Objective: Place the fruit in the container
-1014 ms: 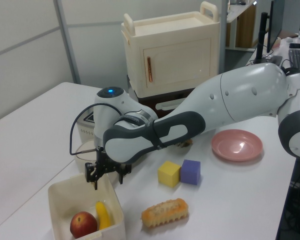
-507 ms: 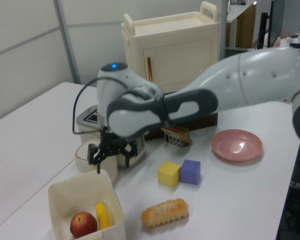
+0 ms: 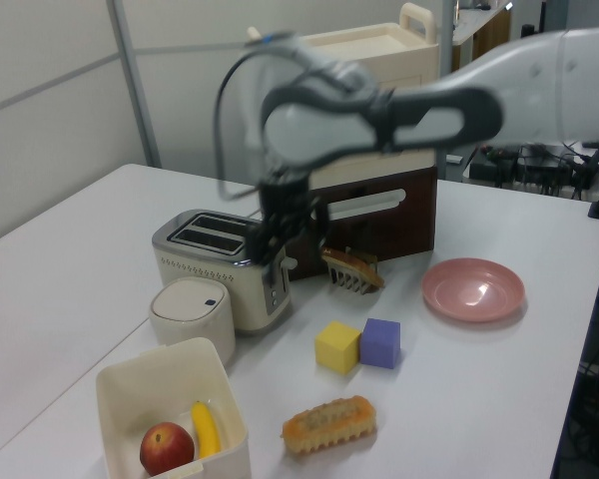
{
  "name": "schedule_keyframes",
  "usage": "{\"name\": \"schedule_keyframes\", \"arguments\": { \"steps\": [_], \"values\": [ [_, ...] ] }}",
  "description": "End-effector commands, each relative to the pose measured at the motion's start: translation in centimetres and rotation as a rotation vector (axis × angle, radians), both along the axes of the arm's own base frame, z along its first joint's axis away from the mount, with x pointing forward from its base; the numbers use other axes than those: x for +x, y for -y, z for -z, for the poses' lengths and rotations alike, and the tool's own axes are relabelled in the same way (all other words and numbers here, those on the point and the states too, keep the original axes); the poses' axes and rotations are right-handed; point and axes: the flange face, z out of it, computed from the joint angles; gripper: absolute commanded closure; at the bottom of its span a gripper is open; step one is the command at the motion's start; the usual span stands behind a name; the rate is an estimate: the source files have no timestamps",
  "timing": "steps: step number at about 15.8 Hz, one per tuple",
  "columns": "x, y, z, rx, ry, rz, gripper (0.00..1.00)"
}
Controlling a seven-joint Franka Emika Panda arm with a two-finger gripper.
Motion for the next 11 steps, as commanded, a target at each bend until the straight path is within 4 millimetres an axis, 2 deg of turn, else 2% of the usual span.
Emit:
{"name": "schedule_keyframes", "arguments": {
  "steps": [1,5,11],
  "values": [
    [-3.7,6.3,-4.2,0.012,-0.005,-0.04,0.0],
    [-4.6,9.5,-5.3,0.008,-0.003,0.002,0.0],
    [-4.4,11.4,-4.6,0.004,-0.015,0.034,0.0]
  ]
}}
